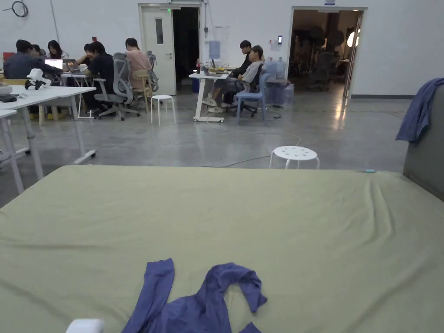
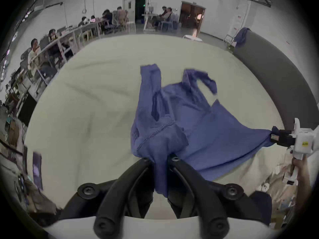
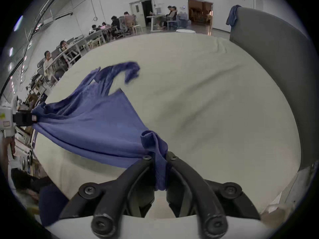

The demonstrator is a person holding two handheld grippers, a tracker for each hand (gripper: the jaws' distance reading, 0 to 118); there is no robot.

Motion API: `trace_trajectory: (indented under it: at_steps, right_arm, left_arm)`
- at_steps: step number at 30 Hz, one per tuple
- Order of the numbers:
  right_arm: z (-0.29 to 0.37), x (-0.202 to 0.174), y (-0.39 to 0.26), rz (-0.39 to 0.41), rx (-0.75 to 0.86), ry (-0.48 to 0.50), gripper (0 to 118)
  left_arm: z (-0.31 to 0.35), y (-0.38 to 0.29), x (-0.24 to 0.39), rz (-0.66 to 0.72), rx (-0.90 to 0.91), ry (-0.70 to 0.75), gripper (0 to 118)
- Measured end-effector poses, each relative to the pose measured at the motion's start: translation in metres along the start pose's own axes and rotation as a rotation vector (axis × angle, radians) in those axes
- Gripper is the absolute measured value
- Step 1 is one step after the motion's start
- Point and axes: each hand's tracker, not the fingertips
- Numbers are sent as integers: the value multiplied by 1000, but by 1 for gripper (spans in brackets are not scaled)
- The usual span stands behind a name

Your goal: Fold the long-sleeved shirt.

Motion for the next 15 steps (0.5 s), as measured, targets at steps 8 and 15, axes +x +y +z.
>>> trace_trajectory:
  at_steps: [8, 15]
  right_arm:
    - [19, -6, -98, 68, -111, -13, 6]
    - [-4, -11, -120, 66, -169, -16, 9]
  left_arm:
    - [12, -108, -7, 87, -121, -50, 10]
    - [-41, -136, -26, 215, -190, -69, 22]
